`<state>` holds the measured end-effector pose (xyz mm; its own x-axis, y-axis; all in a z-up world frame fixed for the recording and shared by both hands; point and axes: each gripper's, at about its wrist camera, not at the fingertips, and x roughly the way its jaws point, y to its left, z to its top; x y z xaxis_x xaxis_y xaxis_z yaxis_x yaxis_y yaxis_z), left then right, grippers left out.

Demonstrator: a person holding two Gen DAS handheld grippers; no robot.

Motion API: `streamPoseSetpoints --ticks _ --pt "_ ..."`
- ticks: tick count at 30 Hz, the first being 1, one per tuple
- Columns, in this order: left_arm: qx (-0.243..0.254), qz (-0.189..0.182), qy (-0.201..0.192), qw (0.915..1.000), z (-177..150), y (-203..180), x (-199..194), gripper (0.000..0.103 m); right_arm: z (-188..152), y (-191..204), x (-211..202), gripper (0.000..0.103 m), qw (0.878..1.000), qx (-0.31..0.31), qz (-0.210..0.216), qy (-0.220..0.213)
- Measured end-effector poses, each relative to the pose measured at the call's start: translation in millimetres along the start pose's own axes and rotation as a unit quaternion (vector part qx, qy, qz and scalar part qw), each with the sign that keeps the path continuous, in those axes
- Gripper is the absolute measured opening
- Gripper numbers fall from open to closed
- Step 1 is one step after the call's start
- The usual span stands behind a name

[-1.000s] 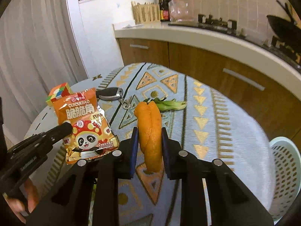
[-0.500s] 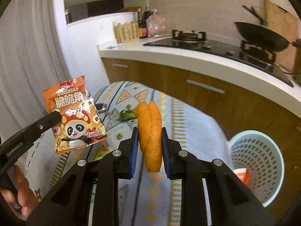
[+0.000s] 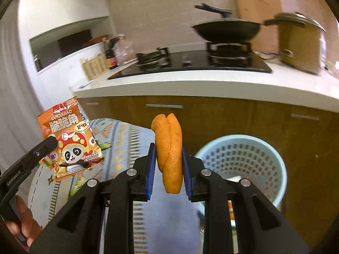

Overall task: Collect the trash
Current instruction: 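Carry the snack bag and peel over the wastebasket and open both tools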

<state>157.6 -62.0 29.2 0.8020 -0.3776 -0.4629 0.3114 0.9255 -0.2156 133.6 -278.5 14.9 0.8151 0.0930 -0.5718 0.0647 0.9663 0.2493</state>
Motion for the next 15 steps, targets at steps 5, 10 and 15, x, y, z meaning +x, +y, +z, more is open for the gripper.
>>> streamPoseSetpoints --ticks 5,10,15 --pt "0.015 -0.028 0.023 0.9992 0 -34 29 0.004 -7 -39 -3 0.021 0.999 0.024 -0.030 0.016" --pt "0.033 -0.045 0.051 0.9971 -11 -62 57 0.004 -24 -72 1 0.021 0.997 0.046 -0.051 0.037" --pt "0.051 -0.058 0.091 0.9929 -30 -86 89 0.004 -45 -106 17 0.021 0.992 0.079 -0.066 0.073"
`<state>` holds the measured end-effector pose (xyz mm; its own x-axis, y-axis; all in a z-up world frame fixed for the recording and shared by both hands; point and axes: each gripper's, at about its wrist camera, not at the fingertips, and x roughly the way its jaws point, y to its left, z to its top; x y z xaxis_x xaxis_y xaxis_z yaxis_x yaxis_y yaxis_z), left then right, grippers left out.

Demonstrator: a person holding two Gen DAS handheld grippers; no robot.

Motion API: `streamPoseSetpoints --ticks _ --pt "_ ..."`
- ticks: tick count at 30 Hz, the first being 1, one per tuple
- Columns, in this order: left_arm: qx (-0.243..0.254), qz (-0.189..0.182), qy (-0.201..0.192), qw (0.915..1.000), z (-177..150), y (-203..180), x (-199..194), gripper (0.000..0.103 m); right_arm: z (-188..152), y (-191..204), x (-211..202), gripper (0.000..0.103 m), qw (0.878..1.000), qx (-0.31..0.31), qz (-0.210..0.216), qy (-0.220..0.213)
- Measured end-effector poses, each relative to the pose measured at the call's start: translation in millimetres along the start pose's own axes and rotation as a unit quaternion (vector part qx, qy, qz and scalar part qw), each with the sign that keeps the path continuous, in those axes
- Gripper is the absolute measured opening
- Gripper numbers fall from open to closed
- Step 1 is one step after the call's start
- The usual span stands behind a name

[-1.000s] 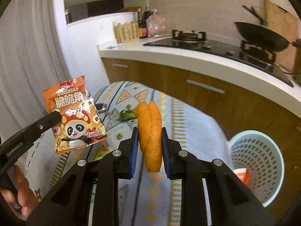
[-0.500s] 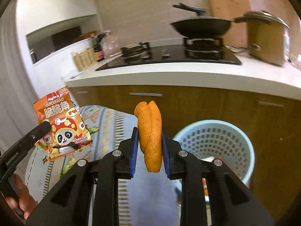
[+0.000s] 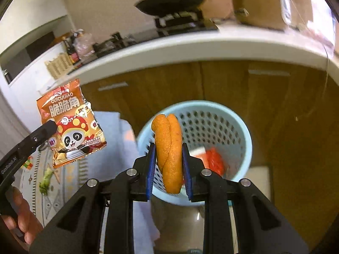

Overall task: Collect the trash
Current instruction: 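Carry the snack bag and peel over the wastebasket and open both tools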

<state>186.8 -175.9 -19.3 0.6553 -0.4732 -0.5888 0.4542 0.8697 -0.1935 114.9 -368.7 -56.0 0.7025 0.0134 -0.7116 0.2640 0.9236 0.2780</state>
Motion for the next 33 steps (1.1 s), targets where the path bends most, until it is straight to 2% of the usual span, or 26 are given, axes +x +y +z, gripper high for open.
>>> streamPoseSetpoints --ticks 10,19,21,23,24,27,29,30,31,33 --pt "0.027 -0.010 0.056 0.9980 -18 -28 50 0.005 -13 -43 36 0.023 0.998 0.046 -0.018 0.050" --pt "0.031 -0.006 0.075 0.9967 -22 -35 70 0.007 -13 -50 57 0.024 0.996 0.054 -0.014 0.067" --pt "0.032 -0.008 0.078 0.9964 -23 -35 74 0.011 -12 -51 61 0.025 0.996 0.056 -0.015 0.070" --pt "0.030 -0.008 0.076 0.9966 -22 -33 74 0.026 -10 -53 64 0.025 0.996 0.058 -0.014 0.072" --pt "0.029 -0.006 0.073 0.9969 -22 -31 74 0.030 -11 -53 64 0.026 0.996 0.058 -0.014 0.071" --pt "0.027 -0.005 0.070 0.9972 -21 -29 75 0.032 -9 -54 65 0.026 0.996 0.057 -0.012 0.067" --pt "0.024 -0.004 0.070 0.9972 -20 -27 75 0.033 -7 -54 64 0.034 0.996 0.060 -0.009 0.062" --pt "0.022 -0.004 0.070 0.9973 -20 -25 75 0.034 -7 -54 62 0.052 0.996 0.061 -0.010 0.060" --pt "0.020 -0.004 0.069 0.9974 -19 -24 74 0.035 -6 -54 59 0.061 0.997 0.063 -0.014 0.051" --pt "0.017 -0.004 0.067 0.9976 -19 -21 71 0.035 -3 -51 56 0.061 0.997 0.058 -0.015 0.044"
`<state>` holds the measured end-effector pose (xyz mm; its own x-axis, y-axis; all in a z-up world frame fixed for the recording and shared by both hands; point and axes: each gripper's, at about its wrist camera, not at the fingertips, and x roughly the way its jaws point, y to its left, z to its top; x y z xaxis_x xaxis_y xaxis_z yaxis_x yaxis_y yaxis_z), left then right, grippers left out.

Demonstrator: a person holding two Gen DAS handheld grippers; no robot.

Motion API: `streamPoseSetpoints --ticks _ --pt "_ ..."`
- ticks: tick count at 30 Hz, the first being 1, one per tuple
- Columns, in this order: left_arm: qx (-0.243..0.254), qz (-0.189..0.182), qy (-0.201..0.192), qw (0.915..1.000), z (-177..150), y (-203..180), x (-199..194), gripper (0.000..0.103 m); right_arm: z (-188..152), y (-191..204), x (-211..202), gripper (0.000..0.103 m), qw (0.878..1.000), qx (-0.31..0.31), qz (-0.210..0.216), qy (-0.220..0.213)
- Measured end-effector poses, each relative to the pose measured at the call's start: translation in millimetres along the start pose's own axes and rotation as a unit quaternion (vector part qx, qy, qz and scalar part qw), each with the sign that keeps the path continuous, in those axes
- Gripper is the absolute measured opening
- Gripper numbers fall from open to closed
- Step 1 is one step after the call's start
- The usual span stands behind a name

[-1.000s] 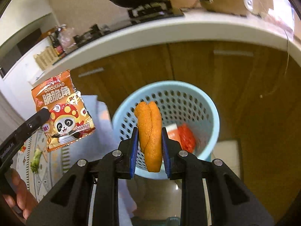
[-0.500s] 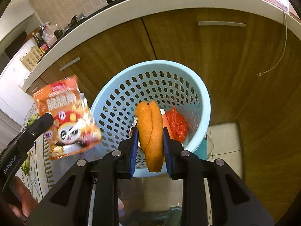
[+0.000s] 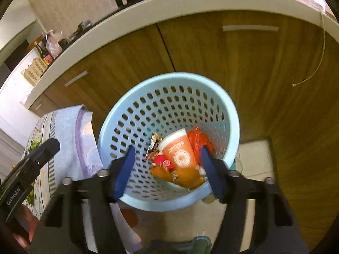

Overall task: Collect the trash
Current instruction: 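Carry the snack bag and peel over the wastebasket and open both tools, then move both tools back over the table toward the bok choy scraps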

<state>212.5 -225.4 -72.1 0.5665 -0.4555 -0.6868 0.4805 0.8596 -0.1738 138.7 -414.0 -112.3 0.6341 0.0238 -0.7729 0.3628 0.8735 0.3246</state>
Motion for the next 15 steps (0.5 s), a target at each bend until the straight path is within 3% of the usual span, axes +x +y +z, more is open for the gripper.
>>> streamPoseSetpoints --ticks 15 --pt "-0.045 0.008 -0.033 0.9984 -8 44 -48 0.035 1 56 -24 0.061 0.997 -0.060 0.033 -0.023"
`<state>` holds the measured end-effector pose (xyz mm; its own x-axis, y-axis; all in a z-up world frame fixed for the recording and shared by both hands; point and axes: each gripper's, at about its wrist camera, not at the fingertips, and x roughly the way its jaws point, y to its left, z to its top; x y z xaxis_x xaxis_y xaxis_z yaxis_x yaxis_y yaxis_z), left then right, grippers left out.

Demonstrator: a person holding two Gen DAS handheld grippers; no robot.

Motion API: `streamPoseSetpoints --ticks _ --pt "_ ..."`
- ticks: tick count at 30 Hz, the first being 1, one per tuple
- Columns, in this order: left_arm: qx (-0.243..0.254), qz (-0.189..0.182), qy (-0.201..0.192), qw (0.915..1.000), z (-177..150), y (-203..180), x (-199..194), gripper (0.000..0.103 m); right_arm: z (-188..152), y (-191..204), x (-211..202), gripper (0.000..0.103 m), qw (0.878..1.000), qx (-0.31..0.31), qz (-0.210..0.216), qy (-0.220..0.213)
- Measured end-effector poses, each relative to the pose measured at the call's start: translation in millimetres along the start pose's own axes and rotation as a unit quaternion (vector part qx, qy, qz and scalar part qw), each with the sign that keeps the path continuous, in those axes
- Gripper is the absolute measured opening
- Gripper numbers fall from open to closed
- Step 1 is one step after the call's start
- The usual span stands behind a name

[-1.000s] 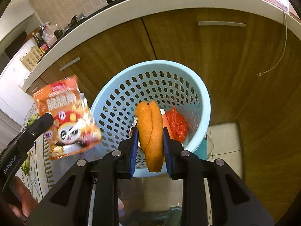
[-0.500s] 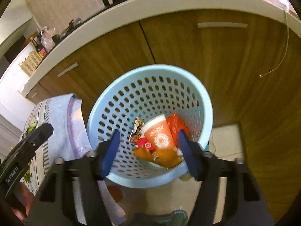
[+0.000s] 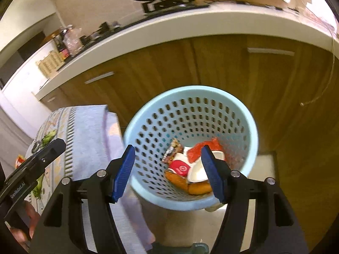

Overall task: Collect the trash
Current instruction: 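Move both tools back over the table toward the bok choy scraps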

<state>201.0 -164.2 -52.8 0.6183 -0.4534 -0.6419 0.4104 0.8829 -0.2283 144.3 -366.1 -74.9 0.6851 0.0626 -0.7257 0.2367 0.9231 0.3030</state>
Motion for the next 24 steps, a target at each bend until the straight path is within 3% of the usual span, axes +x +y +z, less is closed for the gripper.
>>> streamPoseSetpoints --ticks 5,12,18,24 --pt "-0.029 0.019 -0.023 0.9991 -4 36 -36 0.046 1 41 -9 0.061 0.999 -0.040 0.016 -0.013" --pt "-0.074 0.098 -0.031 0.9919 -28 111 -90 0.053 -5 111 -8 0.061 0.993 -0.104 0.053 -0.018" --pt "-0.100 0.123 0.012 0.9873 -52 164 -103 0.056 -10 179 6 0.060 0.984 -0.160 0.081 -0.006" --pt "-0.104 0.126 0.051 0.9851 -67 185 -84 0.055 -12 235 28 0.056 0.973 -0.206 0.107 0.009"
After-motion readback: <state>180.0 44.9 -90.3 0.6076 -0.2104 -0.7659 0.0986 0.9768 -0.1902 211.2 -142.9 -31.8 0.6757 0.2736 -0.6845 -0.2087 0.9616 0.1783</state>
